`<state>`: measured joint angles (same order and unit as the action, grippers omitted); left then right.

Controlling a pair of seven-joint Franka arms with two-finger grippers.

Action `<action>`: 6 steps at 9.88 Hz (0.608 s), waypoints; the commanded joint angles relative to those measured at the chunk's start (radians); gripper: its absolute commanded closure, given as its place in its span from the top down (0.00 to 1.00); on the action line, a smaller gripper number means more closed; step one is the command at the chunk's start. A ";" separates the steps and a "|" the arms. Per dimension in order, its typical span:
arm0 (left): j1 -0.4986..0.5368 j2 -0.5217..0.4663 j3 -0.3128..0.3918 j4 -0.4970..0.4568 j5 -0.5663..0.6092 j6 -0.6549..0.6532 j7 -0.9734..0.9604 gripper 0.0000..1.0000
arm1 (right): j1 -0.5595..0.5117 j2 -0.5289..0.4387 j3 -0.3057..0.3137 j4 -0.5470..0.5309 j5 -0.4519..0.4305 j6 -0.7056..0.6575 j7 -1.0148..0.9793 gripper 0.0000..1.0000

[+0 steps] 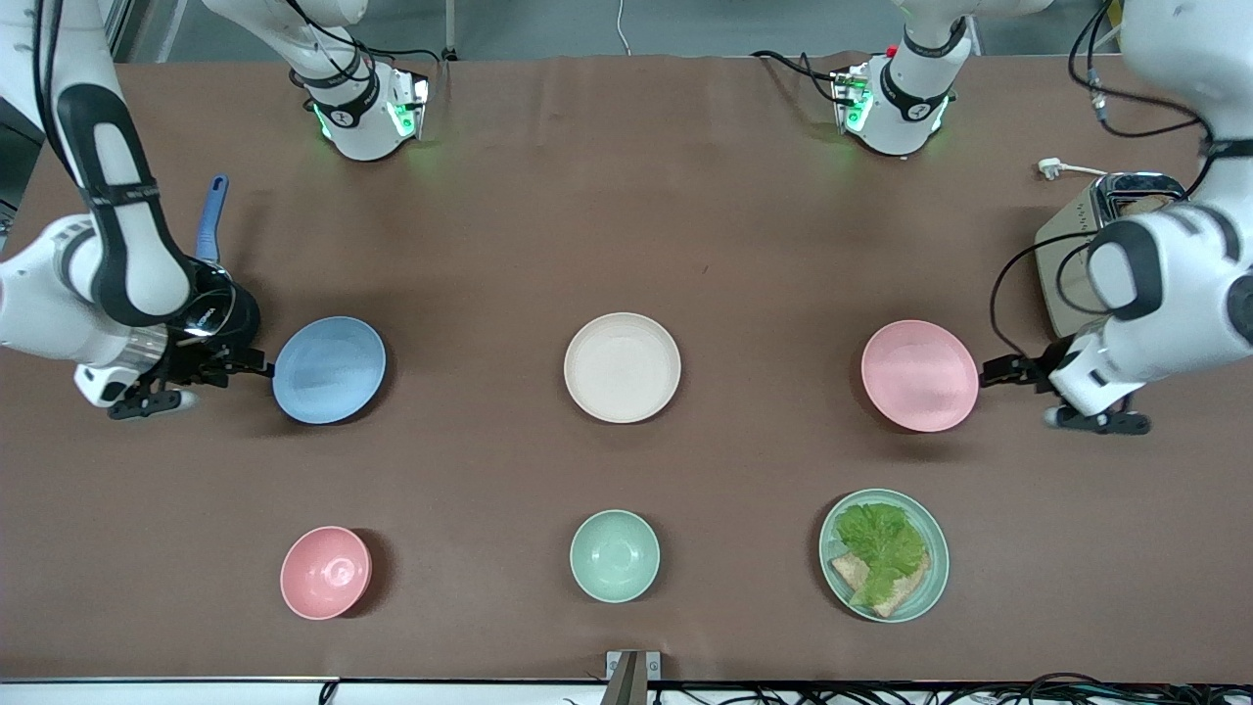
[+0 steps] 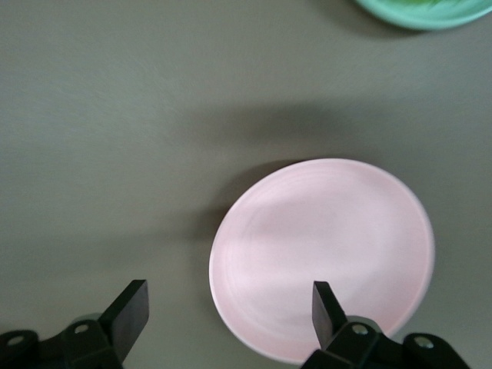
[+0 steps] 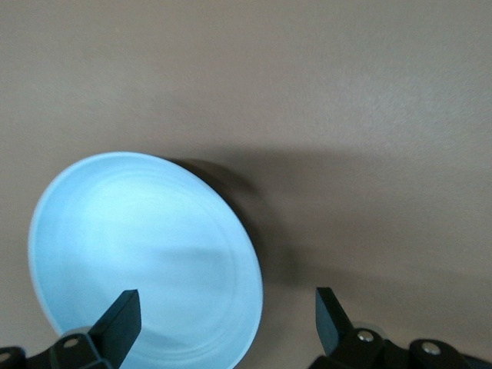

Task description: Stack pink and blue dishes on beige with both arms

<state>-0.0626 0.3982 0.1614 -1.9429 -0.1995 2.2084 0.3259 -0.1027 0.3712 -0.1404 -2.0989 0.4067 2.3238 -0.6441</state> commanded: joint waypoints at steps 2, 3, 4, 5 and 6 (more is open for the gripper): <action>0.003 0.132 0.001 0.004 -0.047 0.086 0.044 0.83 | -0.014 0.049 0.005 -0.029 0.139 0.049 -0.123 0.87; 0.003 0.149 0.000 -0.002 -0.051 0.097 0.050 0.74 | -0.014 0.061 0.005 -0.030 0.158 0.049 -0.135 0.77; 0.004 0.149 -0.002 -0.026 -0.055 0.123 0.051 0.68 | -0.014 0.075 0.005 -0.035 0.161 0.051 -0.137 0.69; 0.016 0.149 -0.003 -0.049 -0.093 0.143 0.082 0.62 | -0.015 0.089 0.005 -0.035 0.164 0.051 -0.137 0.63; 0.017 0.148 -0.003 -0.068 -0.159 0.158 0.123 0.50 | -0.015 0.095 0.005 -0.036 0.173 0.051 -0.137 0.56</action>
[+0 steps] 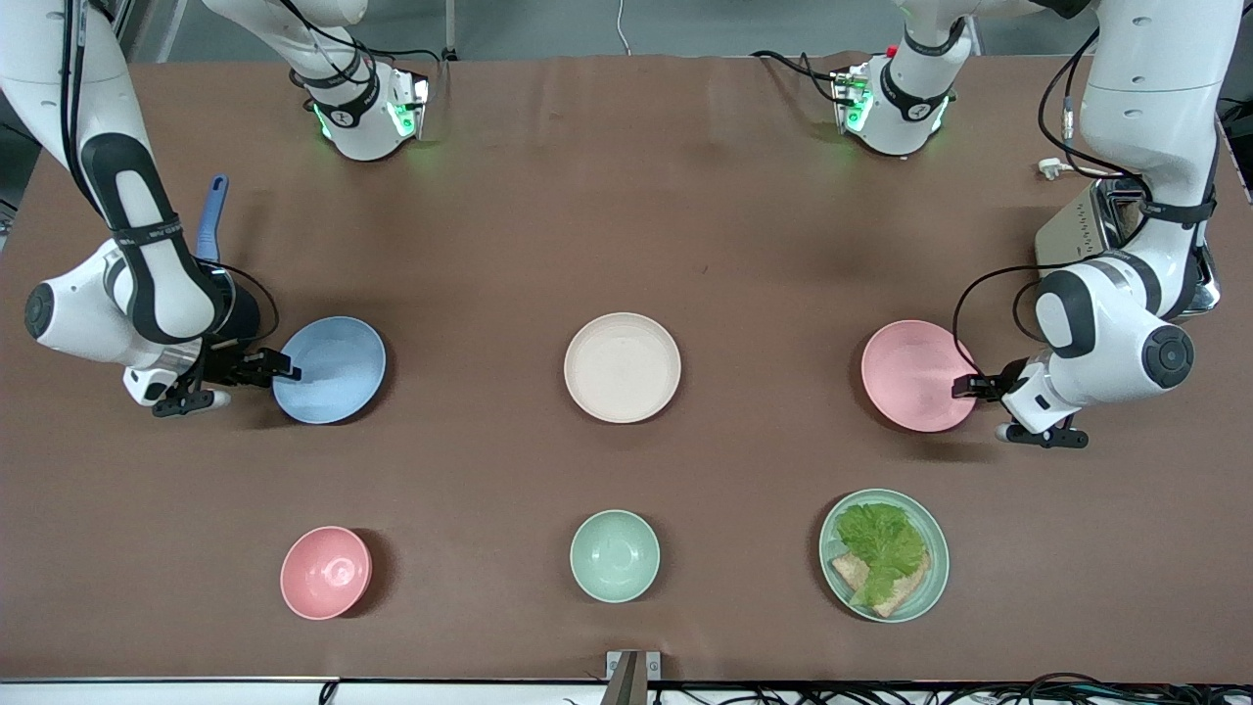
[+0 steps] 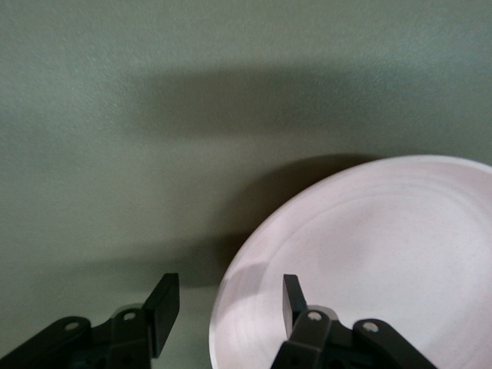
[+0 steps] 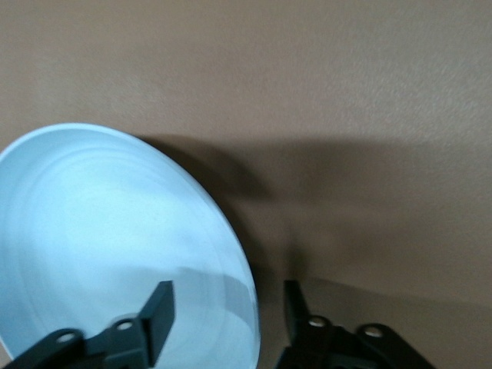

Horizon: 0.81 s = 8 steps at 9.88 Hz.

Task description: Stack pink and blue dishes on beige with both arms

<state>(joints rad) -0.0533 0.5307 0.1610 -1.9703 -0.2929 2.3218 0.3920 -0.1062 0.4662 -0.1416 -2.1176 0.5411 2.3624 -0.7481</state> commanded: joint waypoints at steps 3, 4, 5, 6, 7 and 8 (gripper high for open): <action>0.004 0.003 -0.004 -0.048 -0.118 0.050 0.102 0.03 | -0.012 0.000 0.005 -0.027 0.051 0.002 -0.027 0.25; 0.003 -0.009 -0.004 -0.051 -0.118 0.048 0.113 0.00 | -0.010 -0.001 0.005 -0.025 0.057 0.001 -0.016 0.05; 0.000 -0.043 -0.004 -0.067 -0.118 0.044 0.125 0.00 | -0.012 -0.001 0.005 -0.021 0.063 -0.002 -0.014 0.01; -0.005 -0.101 -0.008 -0.094 -0.118 0.036 0.125 0.00 | -0.012 -0.003 0.004 -0.015 0.063 -0.011 -0.013 0.01; -0.005 -0.159 -0.046 -0.108 -0.120 0.016 0.108 0.00 | -0.010 -0.006 -0.006 0.011 0.063 -0.055 0.004 0.01; -0.005 -0.196 -0.087 -0.108 -0.118 -0.008 0.105 0.00 | 0.005 -0.023 -0.041 0.069 0.060 -0.151 0.069 0.01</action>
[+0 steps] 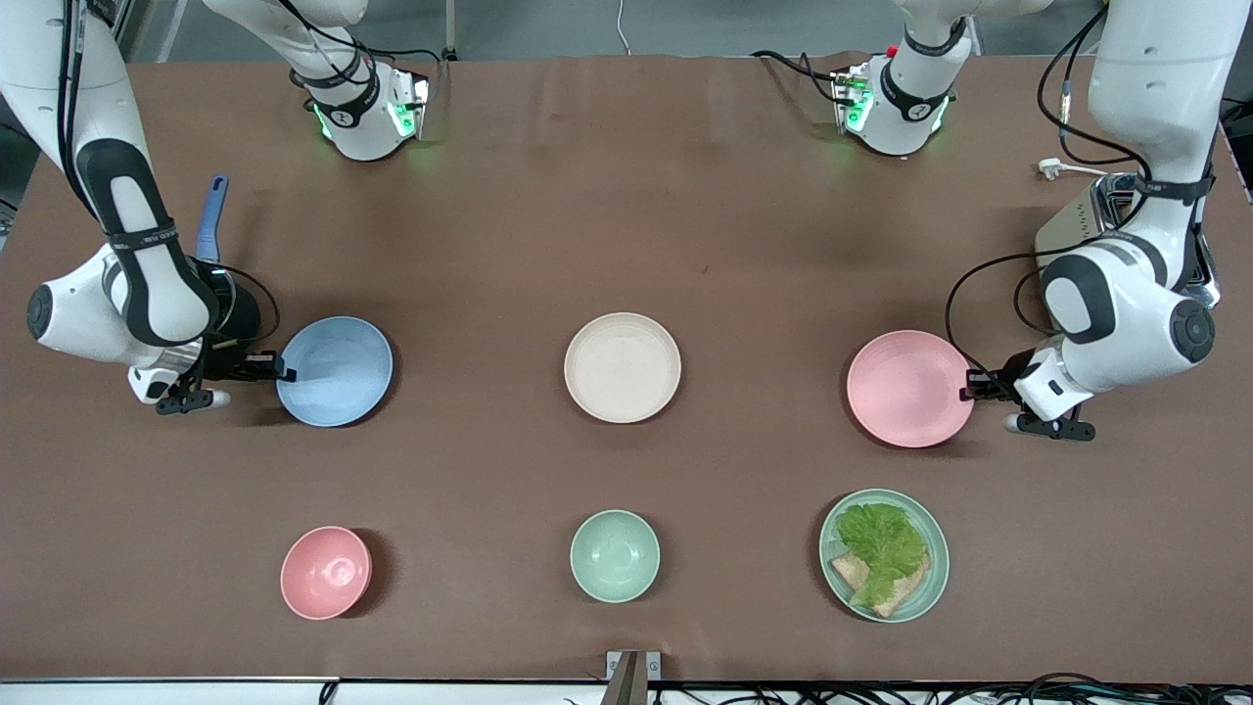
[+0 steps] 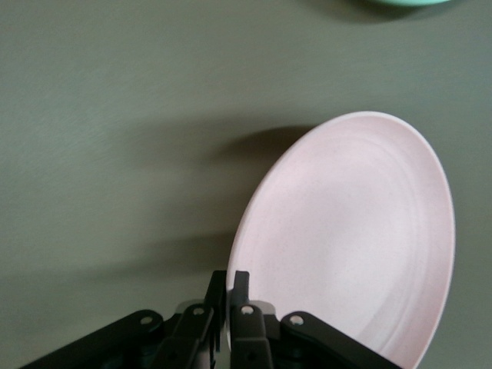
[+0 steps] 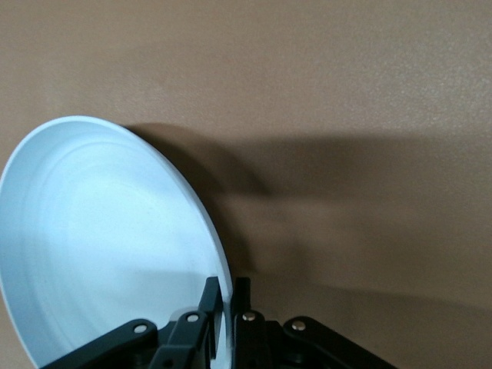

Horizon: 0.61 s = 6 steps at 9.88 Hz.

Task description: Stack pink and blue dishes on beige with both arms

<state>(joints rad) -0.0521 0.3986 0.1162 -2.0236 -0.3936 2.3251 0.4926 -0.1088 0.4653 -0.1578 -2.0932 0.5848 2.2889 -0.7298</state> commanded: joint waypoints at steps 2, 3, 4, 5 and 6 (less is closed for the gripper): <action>0.000 -0.076 -0.171 -0.050 -0.018 -0.012 -0.075 0.00 | 0.040 -0.056 -0.078 0.168 0.000 -0.273 0.160 0.01; -0.002 -0.064 -0.240 -0.050 -0.018 -0.003 -0.147 0.01 | 0.052 -0.079 -0.083 0.200 -0.037 -0.310 0.232 0.01; -0.002 -0.047 -0.294 -0.049 -0.016 0.005 -0.198 0.01 | 0.073 -0.117 -0.080 0.225 -0.115 -0.340 0.338 0.01; -0.009 -0.021 -0.356 -0.047 -0.016 0.041 -0.262 0.01 | 0.108 -0.155 -0.075 0.229 -0.164 -0.353 0.428 0.01; -0.024 0.012 -0.413 -0.046 -0.005 0.116 -0.375 0.01 | 0.142 -0.183 -0.068 0.225 -0.174 -0.356 0.510 0.01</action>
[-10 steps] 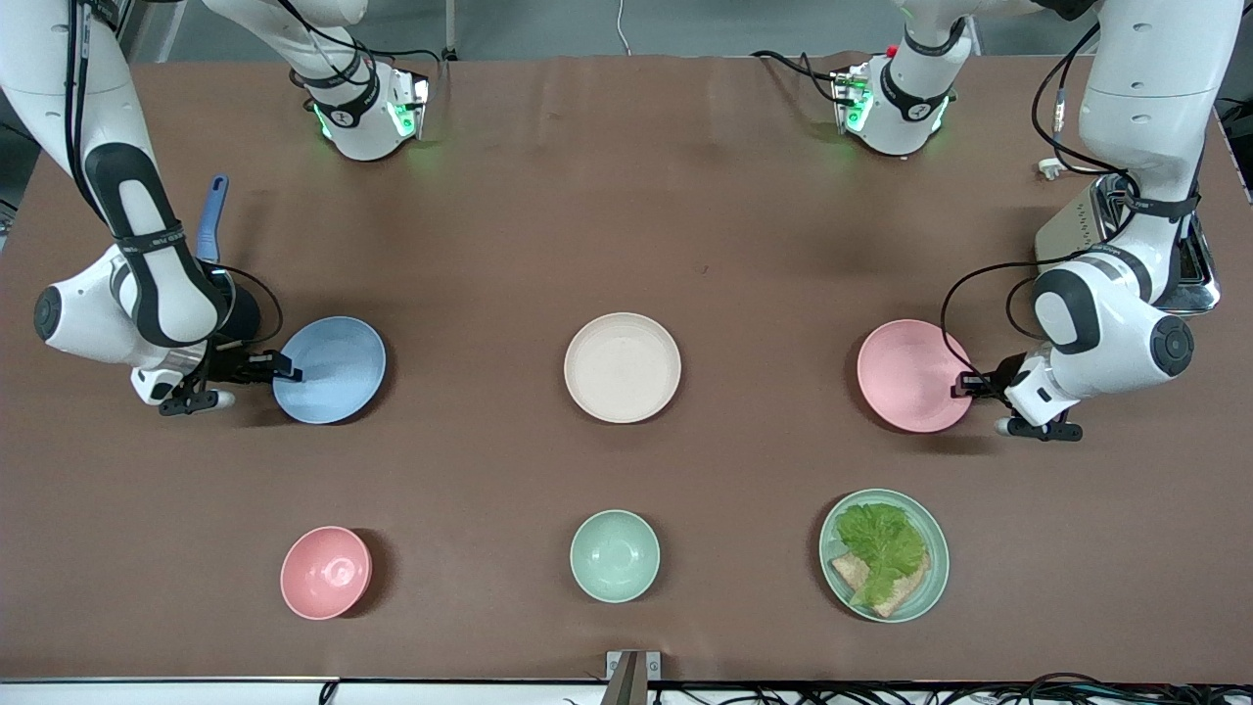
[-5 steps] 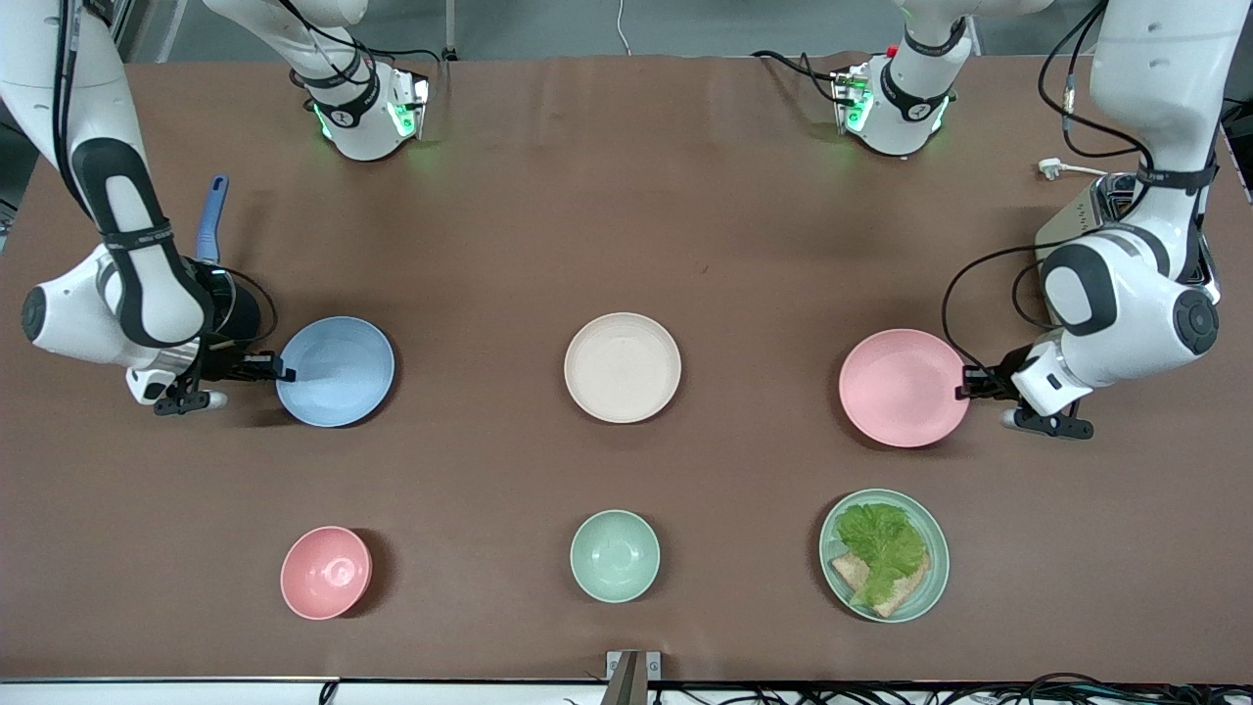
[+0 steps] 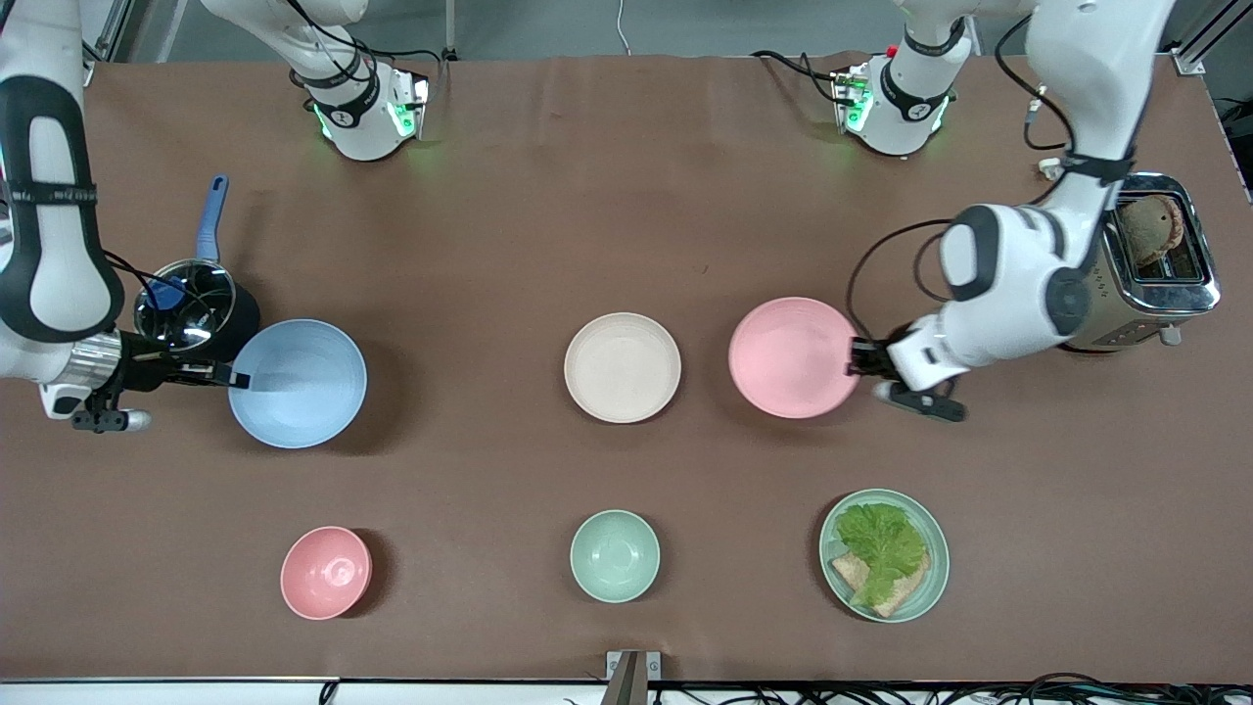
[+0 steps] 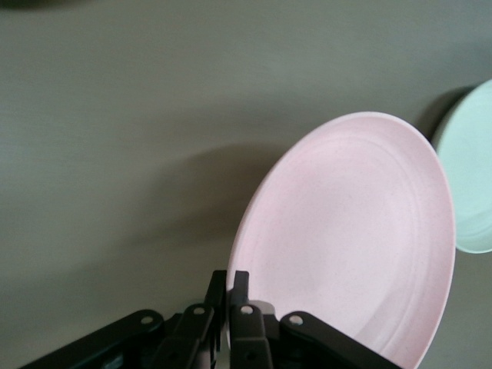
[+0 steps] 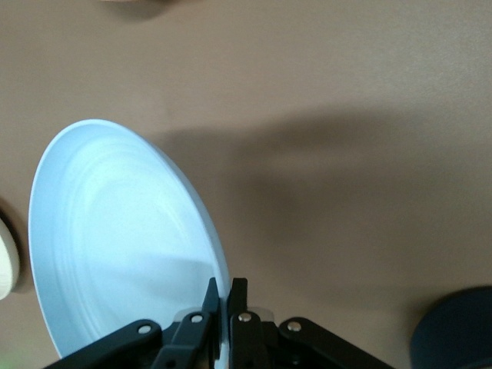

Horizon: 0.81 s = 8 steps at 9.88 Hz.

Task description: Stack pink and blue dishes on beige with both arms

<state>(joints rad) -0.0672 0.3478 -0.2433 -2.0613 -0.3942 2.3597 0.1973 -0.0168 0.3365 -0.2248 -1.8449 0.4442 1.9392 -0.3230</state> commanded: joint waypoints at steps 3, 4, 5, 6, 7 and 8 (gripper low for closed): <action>-0.095 0.135 -0.140 -0.002 -0.002 0.266 -0.303 0.04 | 0.080 -0.063 0.155 -0.019 -0.076 0.027 0.322 0.01; -0.115 0.138 -0.151 0.001 0.032 0.268 -0.352 0.05 | 0.080 -0.063 0.215 -0.022 -0.093 0.052 0.396 0.01; -0.121 0.164 -0.169 0.027 0.084 0.271 -0.430 0.05 | 0.080 -0.063 0.260 -0.025 -0.094 0.076 0.447 0.01; -0.153 0.210 -0.175 0.068 0.162 0.273 -0.534 0.05 | 0.080 -0.063 0.294 -0.027 -0.096 0.090 0.476 0.01; -0.178 0.261 -0.175 0.117 0.255 0.276 -0.653 0.05 | 0.084 -0.063 0.320 -0.028 -0.096 0.108 0.504 0.01; -0.186 0.307 -0.180 0.165 0.365 0.276 -0.771 0.06 | 0.090 -0.062 0.332 -0.034 -0.102 0.122 0.507 0.01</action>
<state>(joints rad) -0.2407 0.5405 -0.4189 -1.9812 -0.1322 2.6219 -0.4639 0.0789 0.2924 0.0855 -1.8546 0.3657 2.0395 0.1546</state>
